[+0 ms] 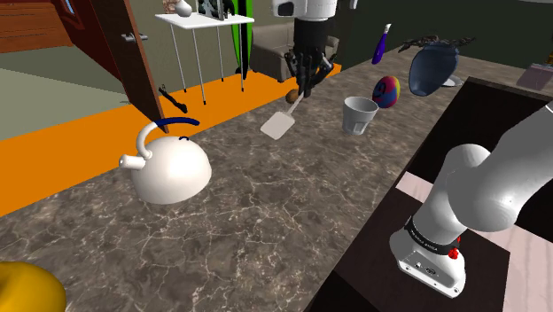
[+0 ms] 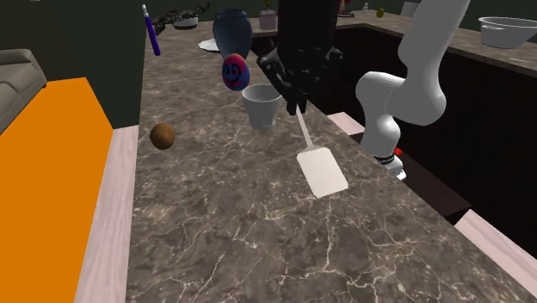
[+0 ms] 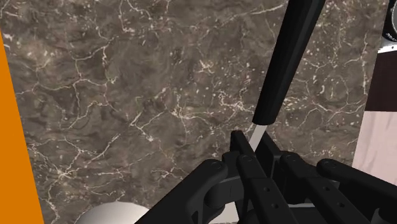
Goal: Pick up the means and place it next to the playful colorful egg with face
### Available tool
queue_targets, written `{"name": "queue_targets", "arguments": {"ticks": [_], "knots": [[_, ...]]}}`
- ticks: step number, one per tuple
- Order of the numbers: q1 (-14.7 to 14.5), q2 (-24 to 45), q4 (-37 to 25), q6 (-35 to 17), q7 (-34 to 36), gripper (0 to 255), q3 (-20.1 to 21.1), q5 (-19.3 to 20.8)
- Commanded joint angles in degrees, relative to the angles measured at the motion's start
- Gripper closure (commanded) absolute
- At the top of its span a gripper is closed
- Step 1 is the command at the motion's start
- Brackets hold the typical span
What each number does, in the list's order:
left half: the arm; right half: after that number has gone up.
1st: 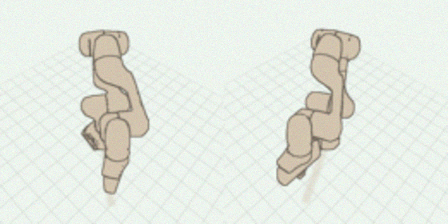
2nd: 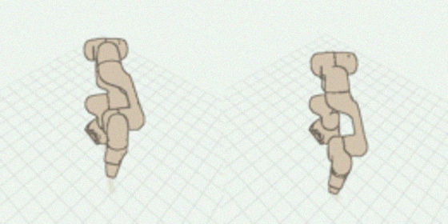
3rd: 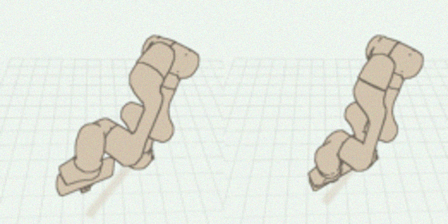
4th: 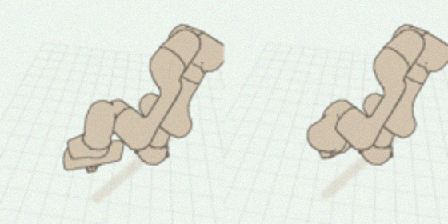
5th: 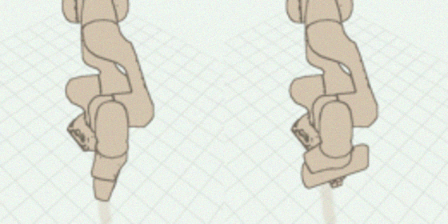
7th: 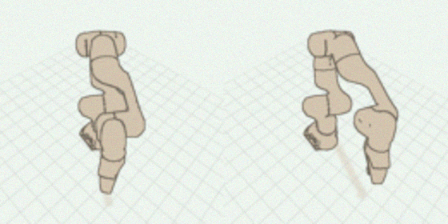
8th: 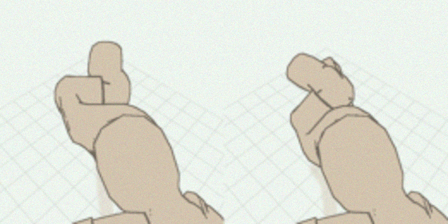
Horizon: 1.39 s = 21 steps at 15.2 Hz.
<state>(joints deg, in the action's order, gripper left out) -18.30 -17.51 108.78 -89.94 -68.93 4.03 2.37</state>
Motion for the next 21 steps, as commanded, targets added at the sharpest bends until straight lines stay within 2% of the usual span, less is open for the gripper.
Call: {"name": "queue_targets", "arguments": {"ticks": [1, 11, 21], "knots": [[0.8, -2.7, 2.2, 0.4, -2.4, 255, -1.5, 0.4], [4.9, -14.7, 12.1, 1.6, -14.2, 255, -10.2, 4.7], [9.4, -21.6, 15.6, 3.1, -26.9, 255, -20.2, 11.6]]}}
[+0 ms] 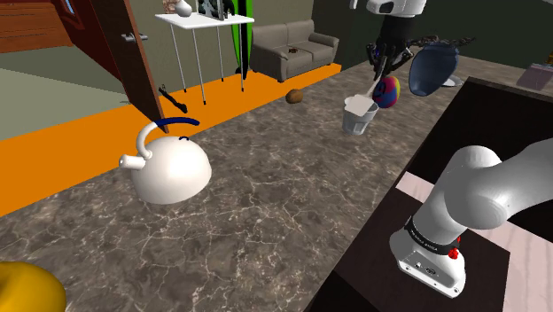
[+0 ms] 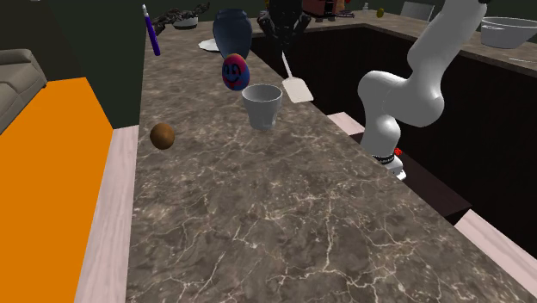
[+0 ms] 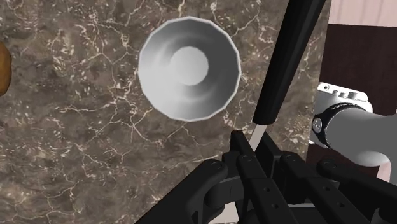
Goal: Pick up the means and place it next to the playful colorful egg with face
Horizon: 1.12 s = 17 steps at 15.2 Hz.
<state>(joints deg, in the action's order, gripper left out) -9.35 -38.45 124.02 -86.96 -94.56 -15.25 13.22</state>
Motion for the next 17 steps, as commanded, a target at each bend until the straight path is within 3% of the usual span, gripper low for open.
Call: {"name": "queue_targets", "arguments": {"ticks": [1, 10, 17], "knots": [[0.9, -1.1, 0.4, 0.3, -2.6, 255, -2.1, 1.5], [3.9, -1.7, -2.3, 0.5, -15.0, 255, -12.6, 8.0], [4.6, 1.3, -7.7, -0.4, -25.1, 255, -22.0, 11.6]]}}
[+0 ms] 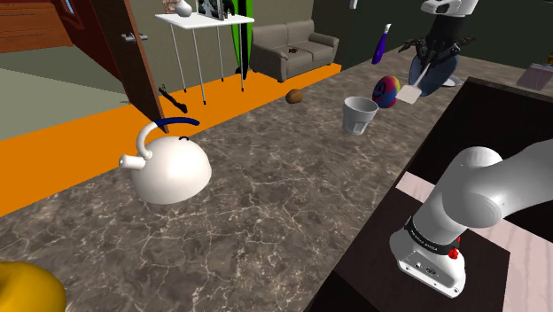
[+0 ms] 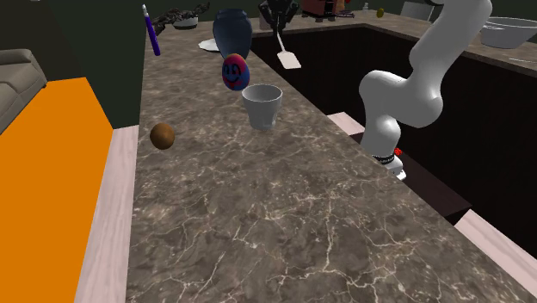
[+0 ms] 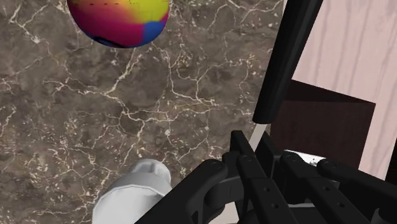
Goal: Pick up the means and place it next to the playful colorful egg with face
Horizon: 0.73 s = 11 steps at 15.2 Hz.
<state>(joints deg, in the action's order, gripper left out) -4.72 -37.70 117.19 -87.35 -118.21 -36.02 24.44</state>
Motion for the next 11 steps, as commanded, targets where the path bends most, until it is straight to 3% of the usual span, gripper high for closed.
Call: {"name": "queue_targets", "arguments": {"ticks": [1, 6, 11], "knots": [[-0.1, 1.2, -1.9, -0.3, -2.9, 255, -2.8, 0.8], [-1.4, 5.2, -7.6, -1.4, -10.3, 255, -10.6, 1.5], [-0.8, 4.1, -3.1, -4.8, -9.5, 255, -11.2, 2.5]]}}
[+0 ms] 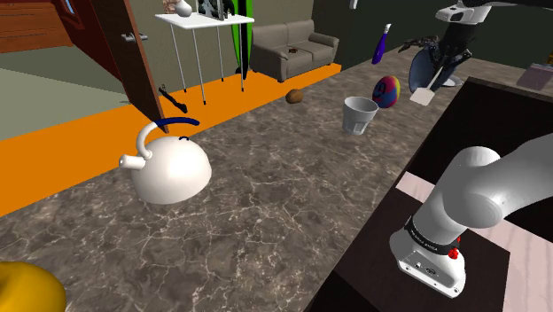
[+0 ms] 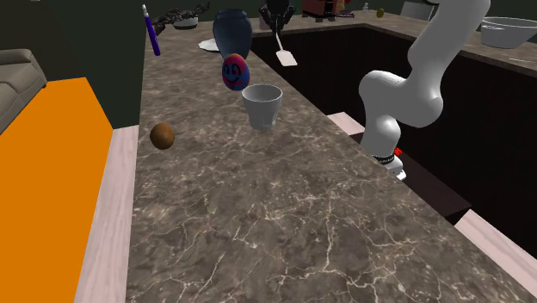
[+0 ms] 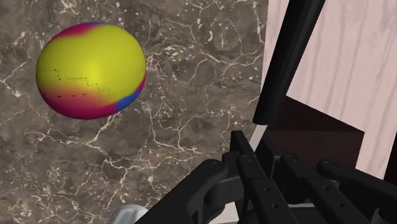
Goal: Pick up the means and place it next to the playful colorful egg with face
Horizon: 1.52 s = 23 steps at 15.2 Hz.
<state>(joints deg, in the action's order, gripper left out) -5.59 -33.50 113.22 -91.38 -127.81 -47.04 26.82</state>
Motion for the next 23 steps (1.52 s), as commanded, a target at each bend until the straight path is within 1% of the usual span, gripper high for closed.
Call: {"name": "queue_targets", "arguments": {"ticks": [1, 12, 23], "knots": [[0.2, -0.3, 1.7, -1.4, 0.3, 255, -0.3, 0.4], [1.0, -1.5, 10.3, -9.1, 1.7, 255, -2.7, 2.5], [1.1, -1.0, 17.5, -17.2, 2.7, 255, -6.4, 4.7]]}}
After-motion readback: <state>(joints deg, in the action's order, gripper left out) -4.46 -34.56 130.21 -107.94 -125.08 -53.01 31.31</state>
